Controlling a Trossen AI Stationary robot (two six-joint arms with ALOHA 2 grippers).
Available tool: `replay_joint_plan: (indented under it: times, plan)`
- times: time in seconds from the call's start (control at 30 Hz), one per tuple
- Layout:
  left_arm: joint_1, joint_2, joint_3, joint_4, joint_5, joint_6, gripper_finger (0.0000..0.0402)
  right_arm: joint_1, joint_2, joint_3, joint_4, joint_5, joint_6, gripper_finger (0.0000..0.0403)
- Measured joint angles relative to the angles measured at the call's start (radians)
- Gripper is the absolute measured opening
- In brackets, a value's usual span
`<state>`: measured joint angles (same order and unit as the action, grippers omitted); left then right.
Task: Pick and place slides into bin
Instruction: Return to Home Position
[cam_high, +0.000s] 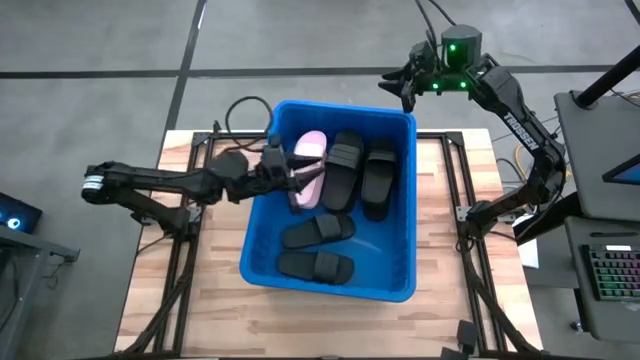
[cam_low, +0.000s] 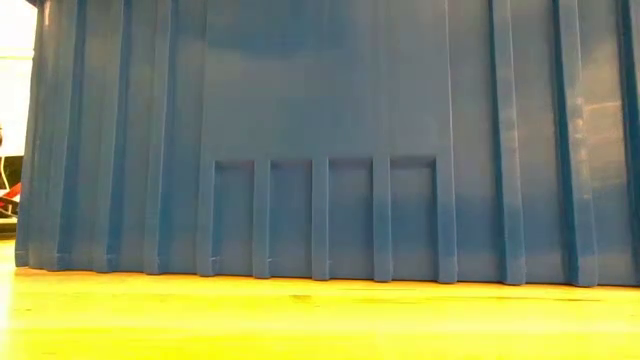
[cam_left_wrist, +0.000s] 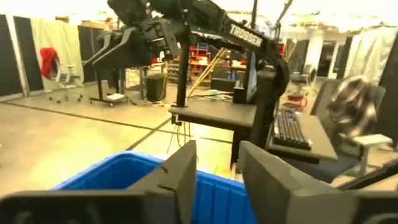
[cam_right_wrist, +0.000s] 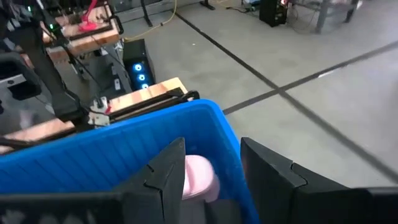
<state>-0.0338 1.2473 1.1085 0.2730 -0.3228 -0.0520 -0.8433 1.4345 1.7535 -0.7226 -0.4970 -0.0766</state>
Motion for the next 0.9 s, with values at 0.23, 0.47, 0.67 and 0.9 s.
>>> replay_joint_plan:
  times: [0.23,0.47,0.67,0.9]
  plan:
    - [-0.001,-0.116,-0.037,-0.042,0.138,0.008,0.0013,0.001,0.000,0.000,-0.001,-0.001,0.131,0.0146]
    - [-0.022,-0.313,-0.180,-0.151,0.161,0.046,0.0003,0.024,0.000,0.000,-0.005,0.000,0.174,0.0146]
    - [-0.034,-0.572,-0.406,-0.181,0.175,0.062,0.0001,0.078,0.001,-0.001,-0.003,0.001,0.127,0.0146]
    - [-0.033,-0.781,-0.590,-0.200,0.239,0.032,0.0000,0.162,0.001,-0.002,-0.001,0.102,0.110,0.0146]
